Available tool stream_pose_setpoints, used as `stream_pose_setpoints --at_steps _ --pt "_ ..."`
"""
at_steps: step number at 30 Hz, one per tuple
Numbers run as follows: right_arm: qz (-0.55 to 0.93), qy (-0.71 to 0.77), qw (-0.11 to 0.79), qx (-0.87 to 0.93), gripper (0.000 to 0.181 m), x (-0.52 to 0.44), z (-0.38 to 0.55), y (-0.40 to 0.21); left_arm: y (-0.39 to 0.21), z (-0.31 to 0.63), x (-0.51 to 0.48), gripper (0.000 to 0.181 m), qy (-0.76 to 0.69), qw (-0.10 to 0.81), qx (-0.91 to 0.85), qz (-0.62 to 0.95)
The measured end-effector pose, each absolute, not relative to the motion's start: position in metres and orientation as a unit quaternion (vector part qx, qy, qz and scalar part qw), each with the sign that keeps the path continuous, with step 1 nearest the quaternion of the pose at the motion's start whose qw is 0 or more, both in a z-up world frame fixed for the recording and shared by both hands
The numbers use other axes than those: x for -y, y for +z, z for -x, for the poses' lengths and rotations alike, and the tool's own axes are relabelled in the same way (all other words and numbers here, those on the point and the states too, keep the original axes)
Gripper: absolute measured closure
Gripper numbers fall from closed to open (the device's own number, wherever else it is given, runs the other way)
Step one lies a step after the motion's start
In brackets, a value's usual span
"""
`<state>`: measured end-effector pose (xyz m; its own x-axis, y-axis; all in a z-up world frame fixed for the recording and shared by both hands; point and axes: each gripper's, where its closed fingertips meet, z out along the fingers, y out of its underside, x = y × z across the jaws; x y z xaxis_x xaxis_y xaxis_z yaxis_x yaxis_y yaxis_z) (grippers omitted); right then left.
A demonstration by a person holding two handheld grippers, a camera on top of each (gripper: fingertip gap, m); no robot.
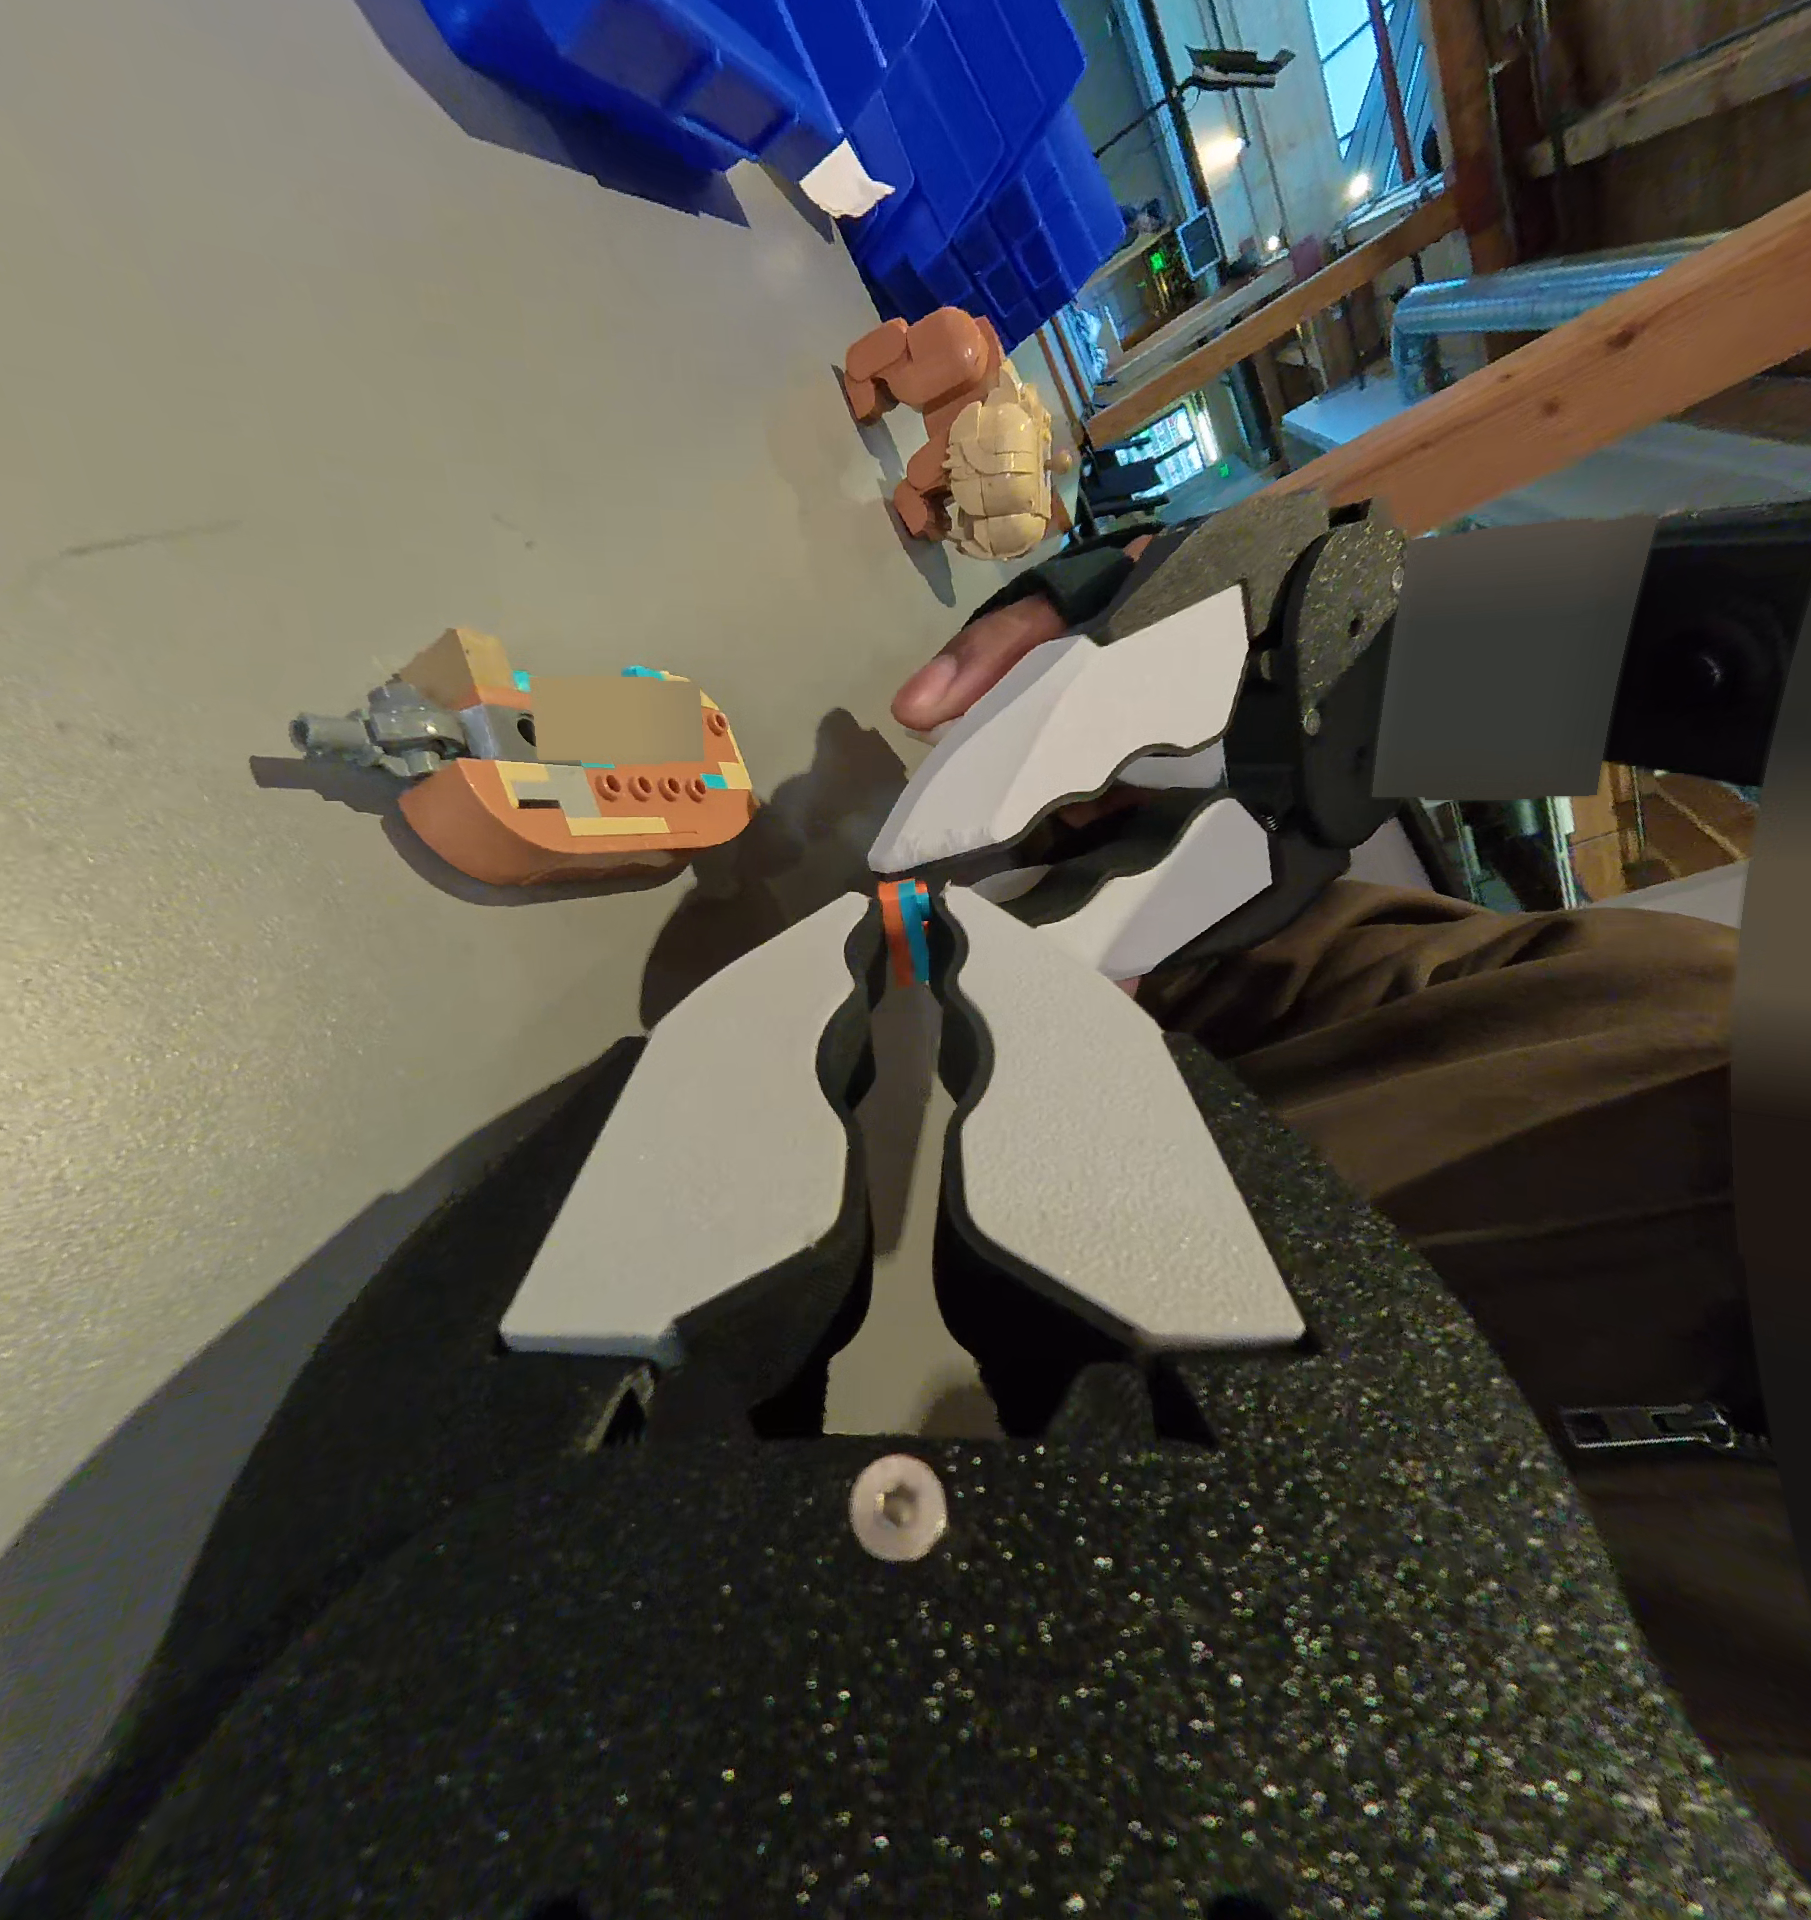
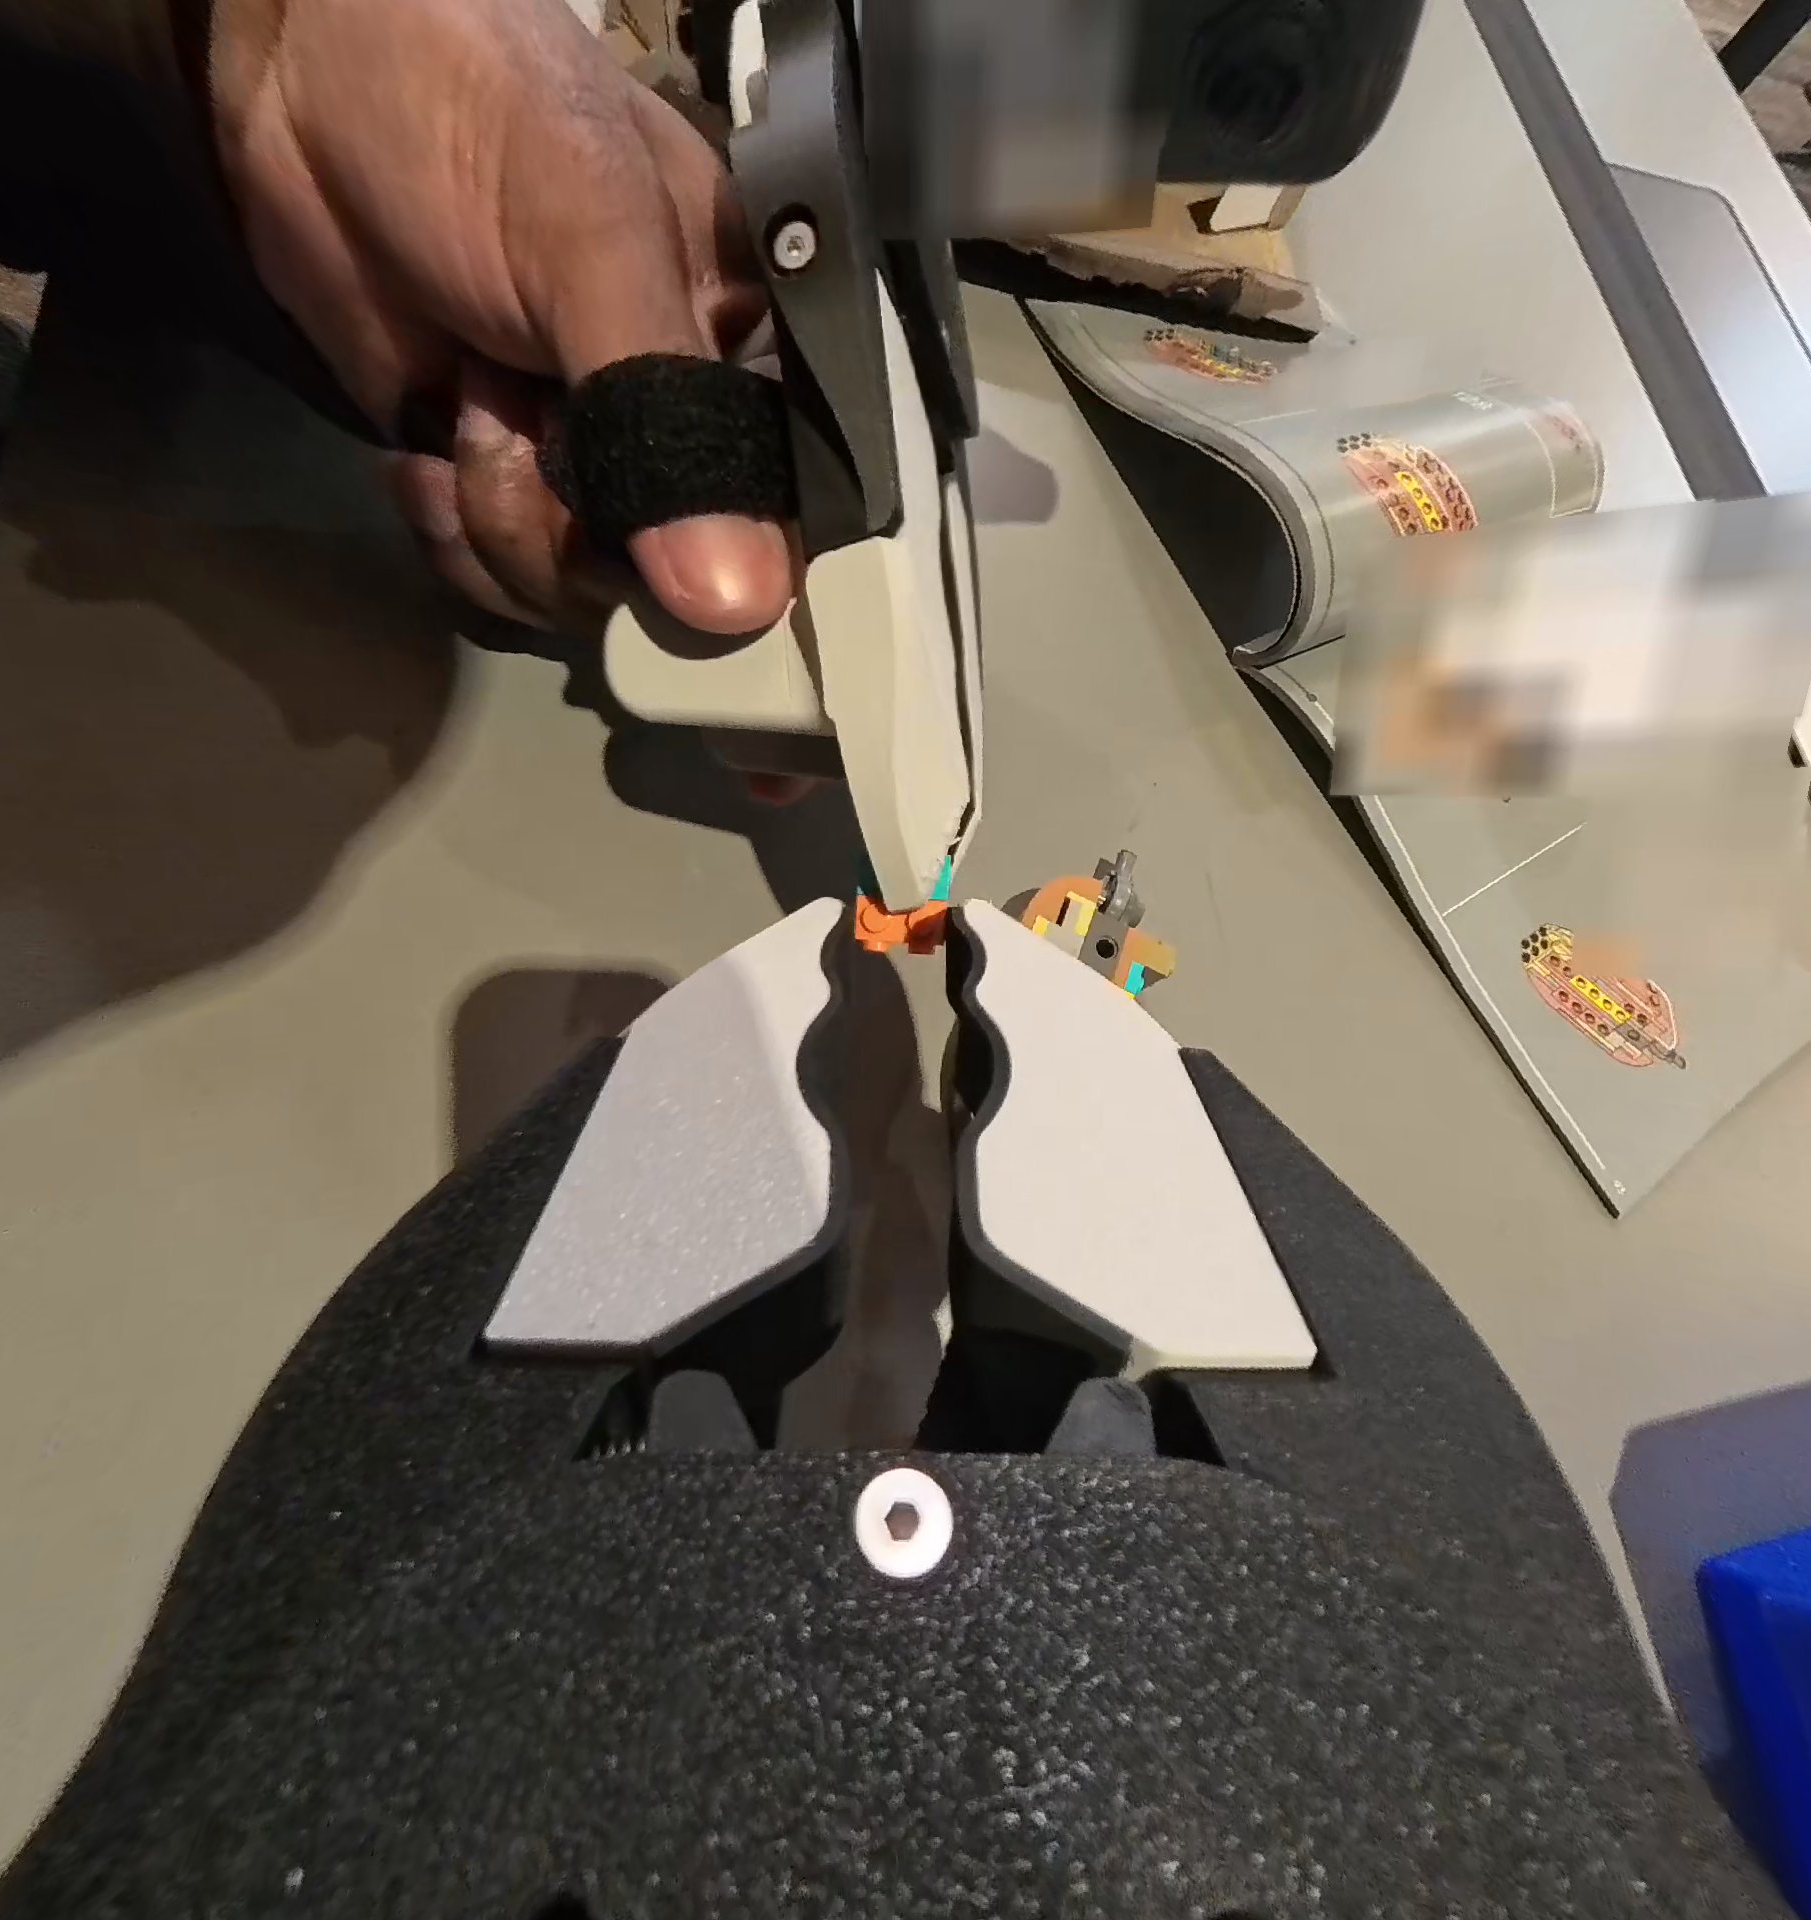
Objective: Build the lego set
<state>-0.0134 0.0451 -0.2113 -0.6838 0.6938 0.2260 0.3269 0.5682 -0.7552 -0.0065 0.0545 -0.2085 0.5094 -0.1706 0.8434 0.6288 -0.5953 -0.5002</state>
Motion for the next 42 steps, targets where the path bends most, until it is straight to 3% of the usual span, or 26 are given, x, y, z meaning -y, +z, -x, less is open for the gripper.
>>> stream_pose_setpoints --at_steps 16,29,33,35,42 --pt "0.287 0.379 0.304 0.825 0.156 -0.045 0.022 -0.205 -0.194 0.01 -0.055 0.173 -0.493 0.457 0.152 0.724" --pt "0.301 0.431 0.254 0.812 0.165 -0.037 0.022 -0.2 -0.189 0.011 -0.05 0.172 -0.54 0.452 0.198 0.682" --pt "0.336 0.498 0.174 0.781 0.163 -0.034 0.019 -0.192 -0.183 0.009 -0.046 0.164 -0.542 0.467 0.178 0.676" --pt "0.348 0.521 0.128 0.769 0.164 -0.033 0.015 -0.191 -0.18 0.01 -0.044 0.126 -0.517 0.486 0.162 0.686" --pt "0.353 0.544 0.098 0.755 0.164 -0.029 0.013 -0.186 -0.162 0.024 -0.033 0.121 -0.448 0.553 0.098 0.696"
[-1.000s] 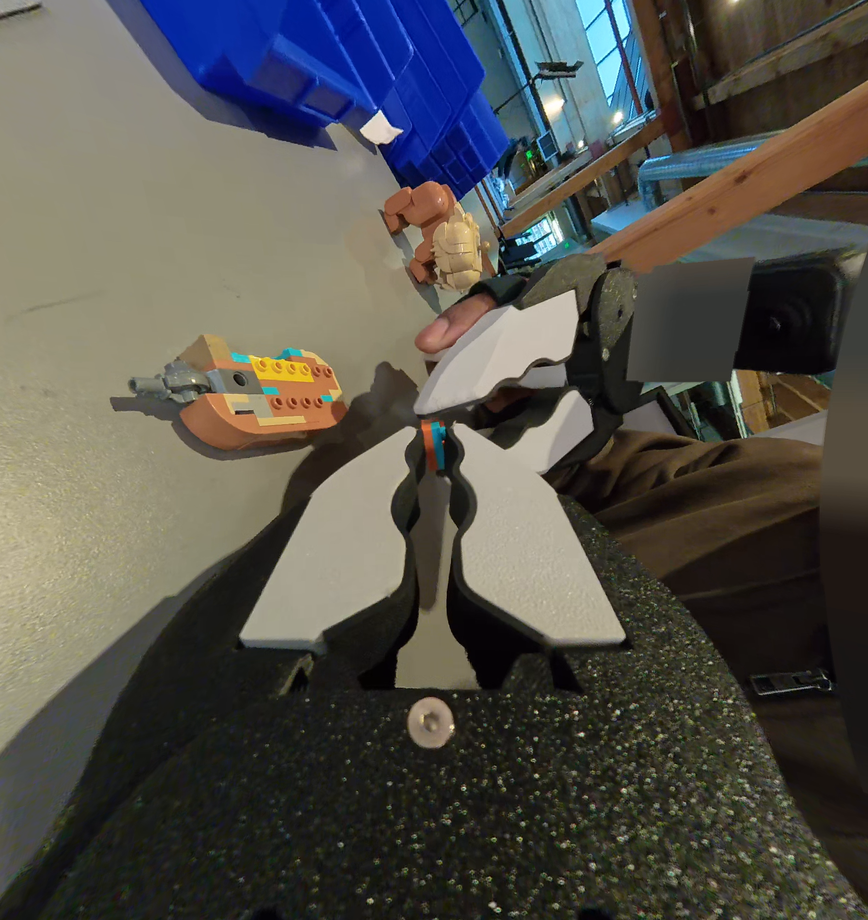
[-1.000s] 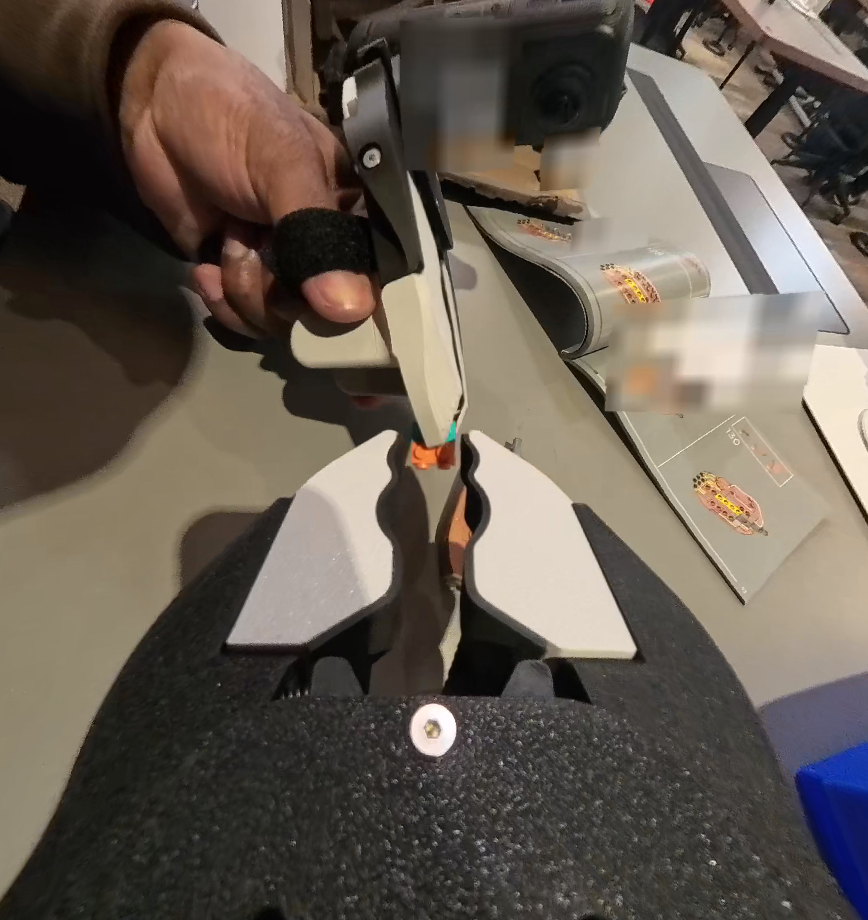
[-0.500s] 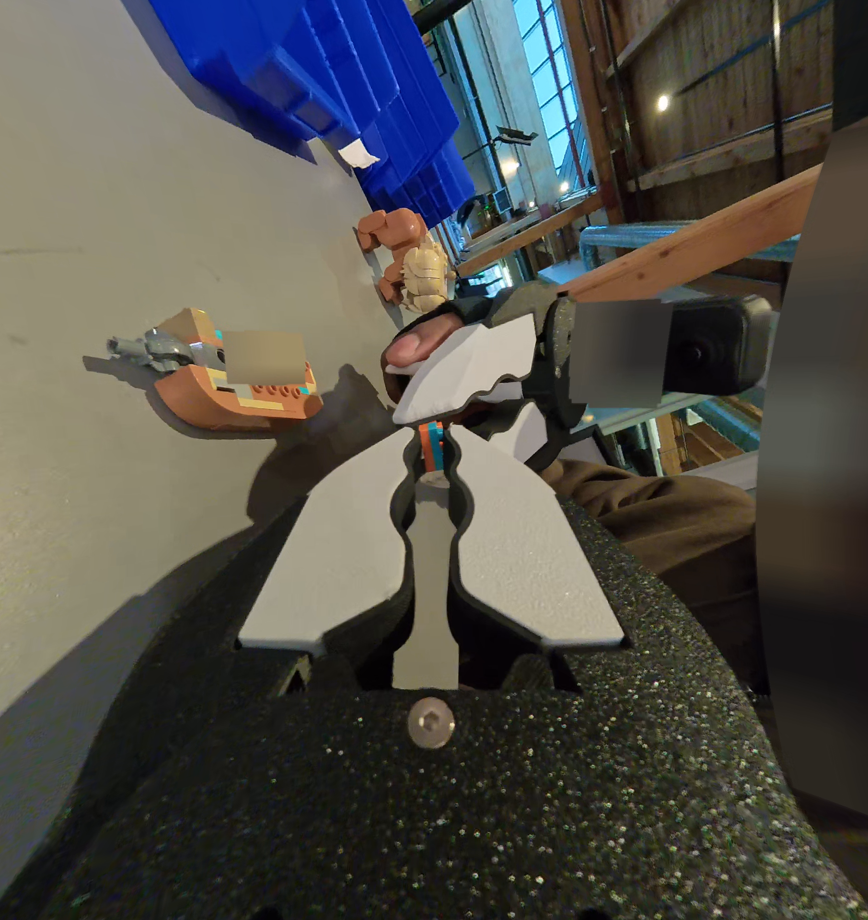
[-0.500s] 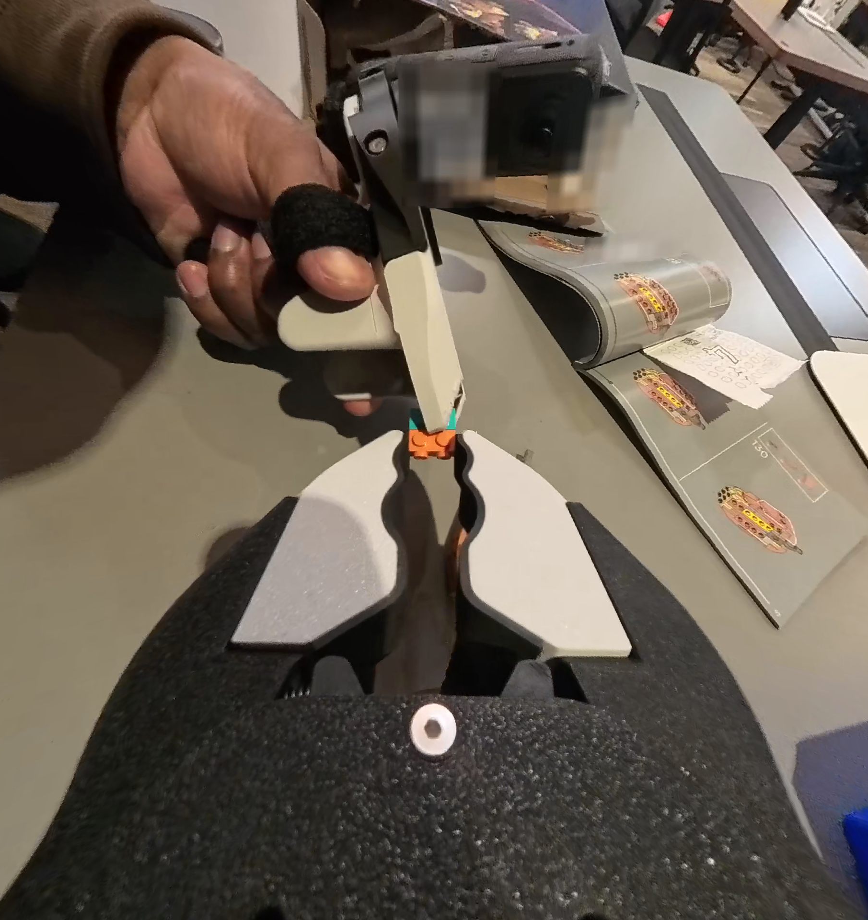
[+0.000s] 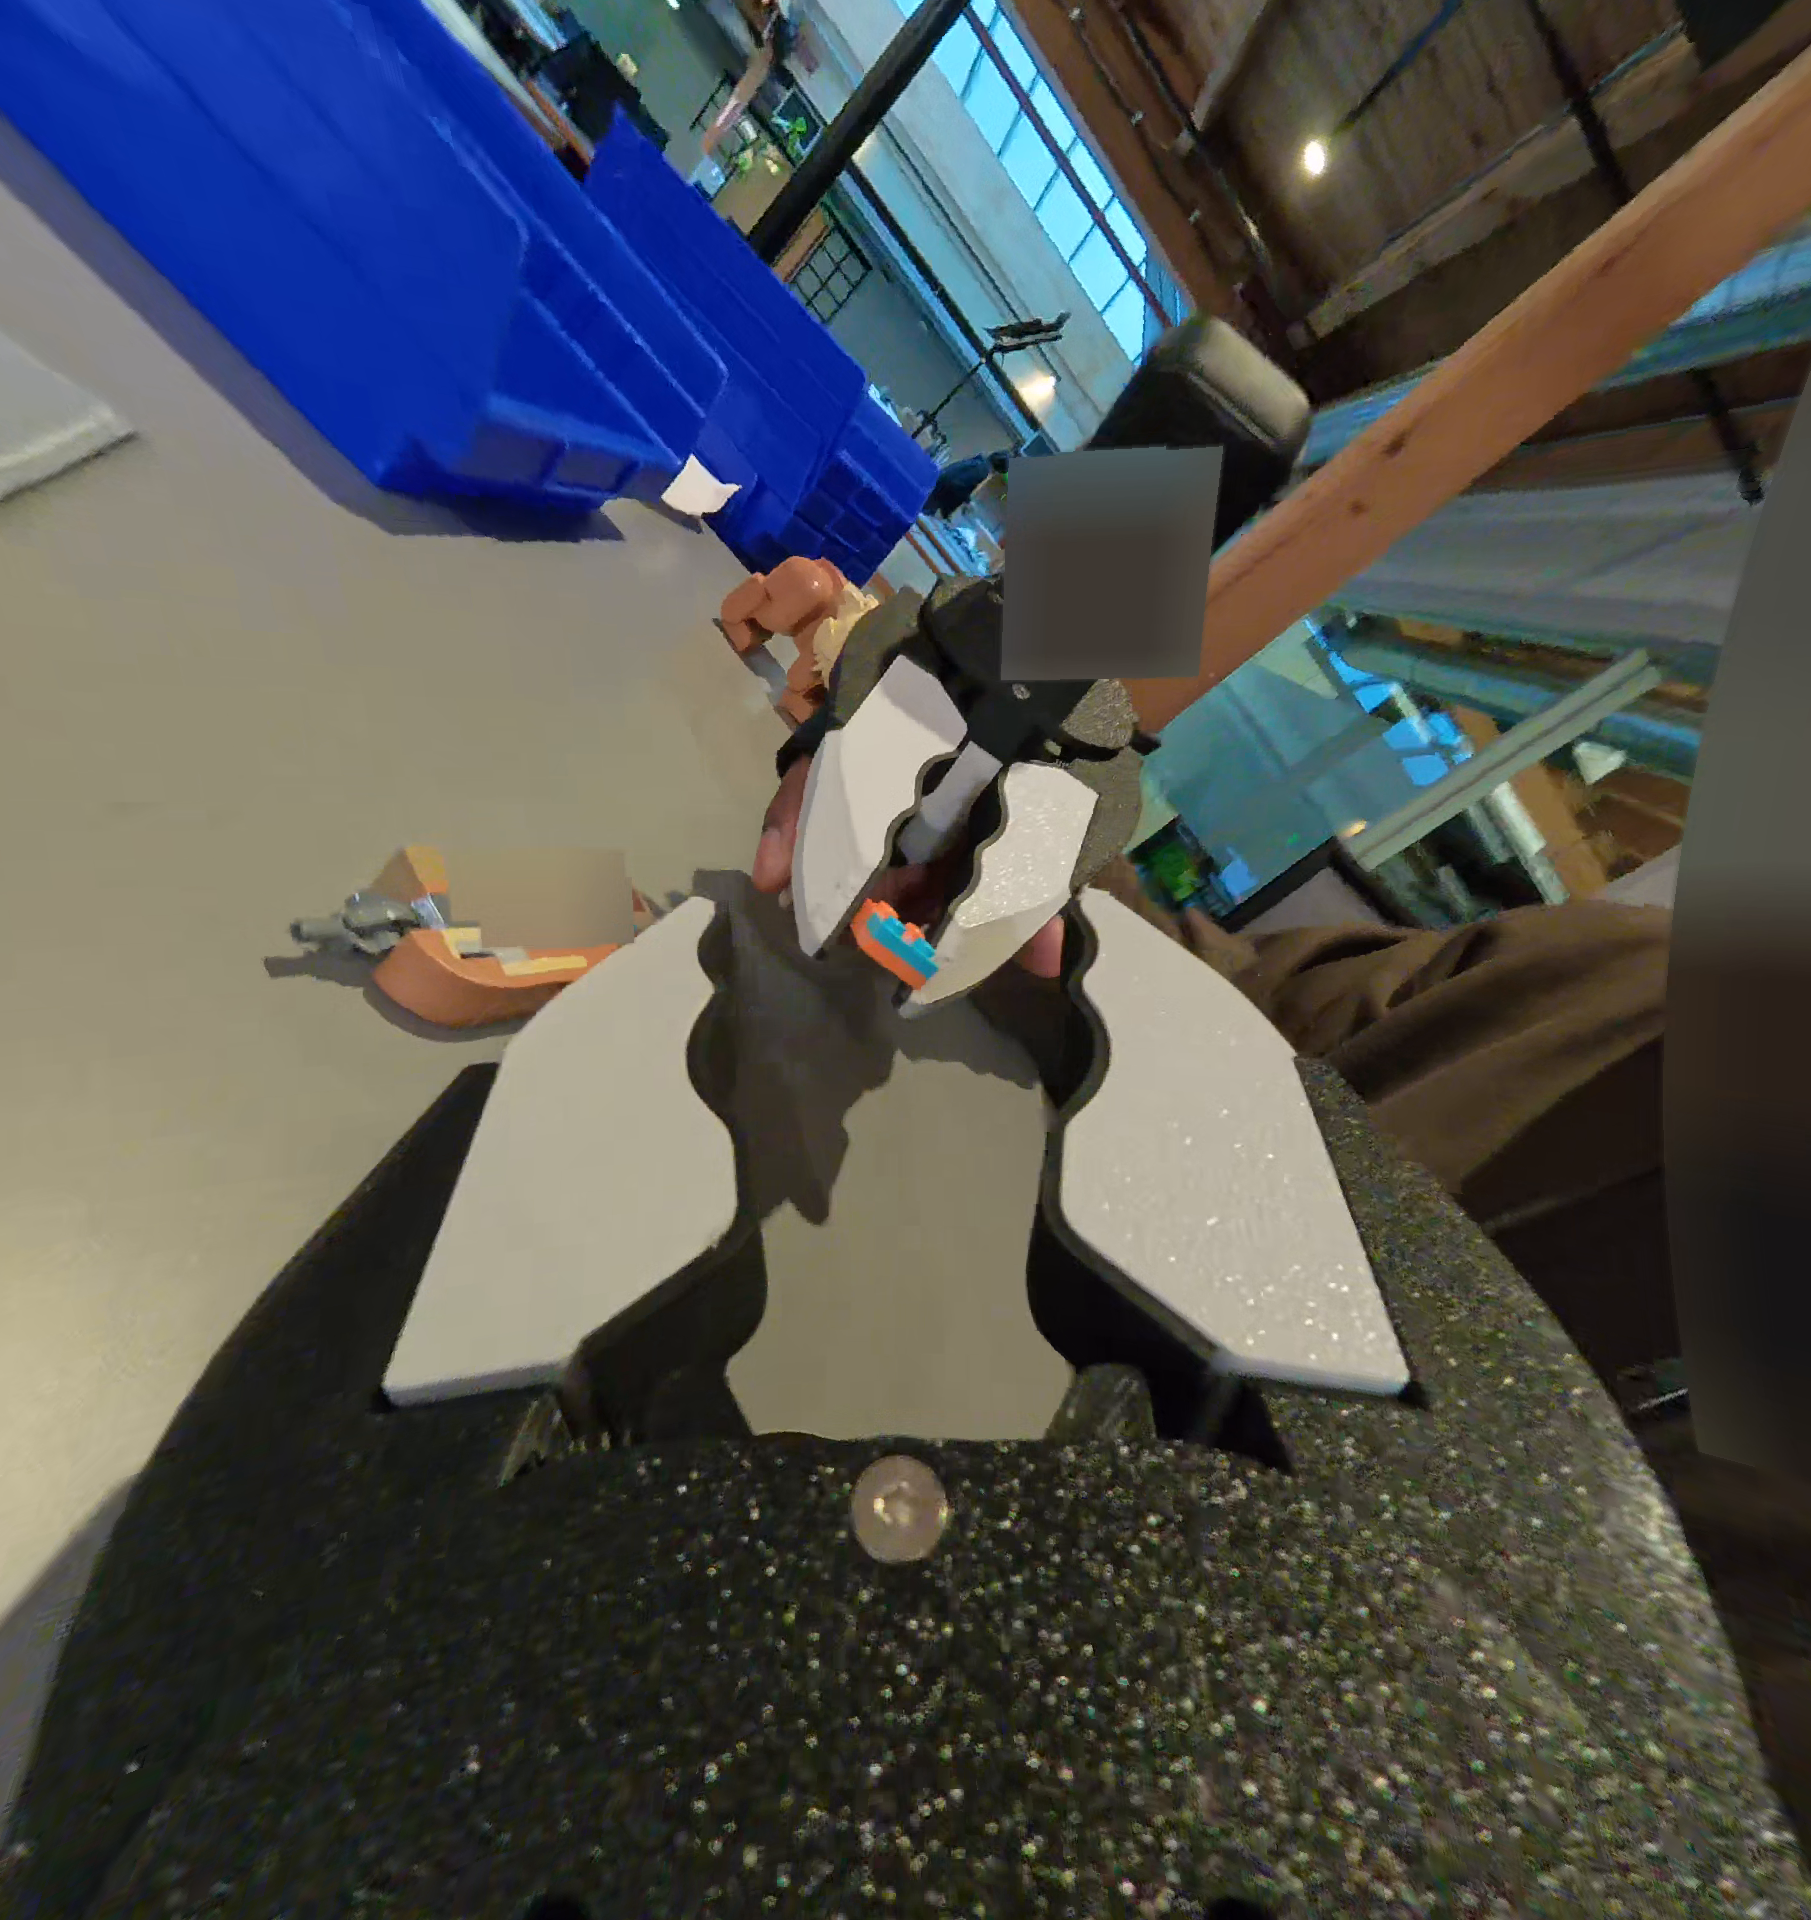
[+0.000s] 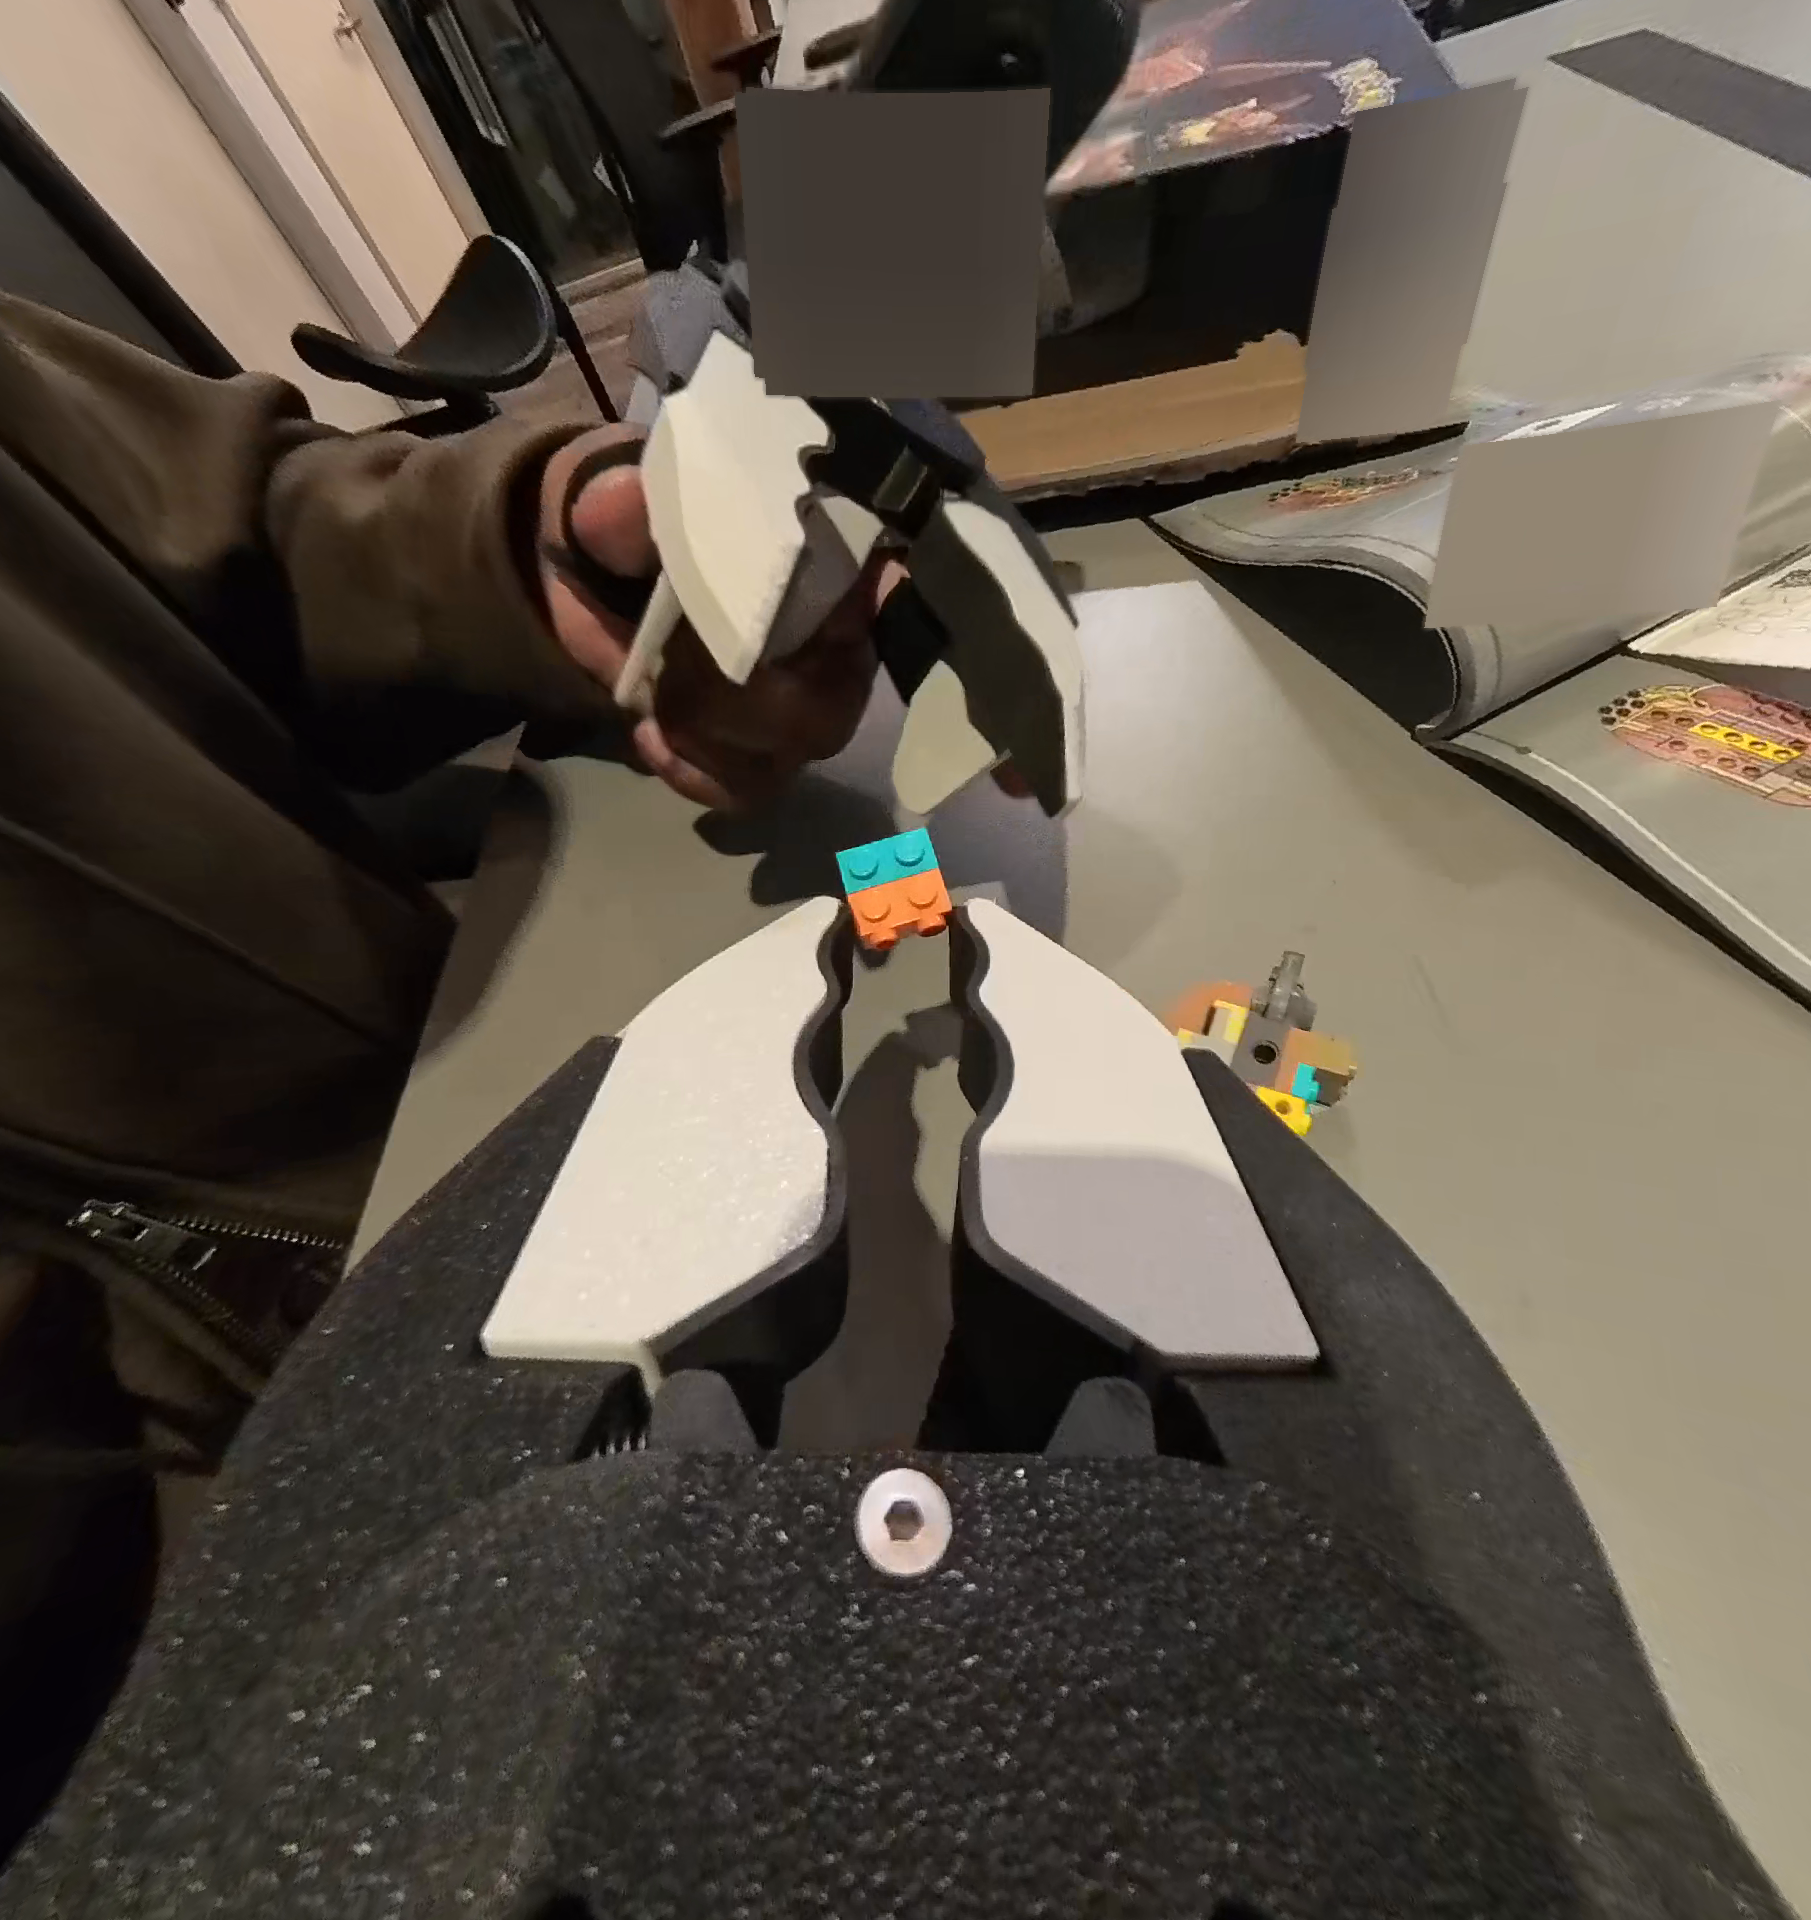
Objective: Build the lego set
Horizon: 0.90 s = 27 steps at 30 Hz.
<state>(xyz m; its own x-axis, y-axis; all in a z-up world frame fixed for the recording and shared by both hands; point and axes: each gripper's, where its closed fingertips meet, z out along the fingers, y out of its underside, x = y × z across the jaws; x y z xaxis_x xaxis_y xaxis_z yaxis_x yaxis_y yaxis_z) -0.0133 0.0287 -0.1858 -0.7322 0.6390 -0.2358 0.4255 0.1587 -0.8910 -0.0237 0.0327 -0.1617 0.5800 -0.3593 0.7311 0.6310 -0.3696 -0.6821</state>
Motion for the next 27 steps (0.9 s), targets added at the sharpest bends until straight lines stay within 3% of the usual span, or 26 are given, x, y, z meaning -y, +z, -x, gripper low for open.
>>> stream_pose_setpoints --at_steps 11,27 --pt "0.368 0.507 0.094 0.774 0.164 -0.017 0.017 -0.196 -0.168 0.029 -0.017 0.15 -0.103 0.63 -0.16 0.753" --pt "0.359 0.463 0.125 0.801 0.164 -0.002 0.026 -0.209 -0.193 0.026 -0.007 0.155 -0.089 0.583 -0.205 0.781"
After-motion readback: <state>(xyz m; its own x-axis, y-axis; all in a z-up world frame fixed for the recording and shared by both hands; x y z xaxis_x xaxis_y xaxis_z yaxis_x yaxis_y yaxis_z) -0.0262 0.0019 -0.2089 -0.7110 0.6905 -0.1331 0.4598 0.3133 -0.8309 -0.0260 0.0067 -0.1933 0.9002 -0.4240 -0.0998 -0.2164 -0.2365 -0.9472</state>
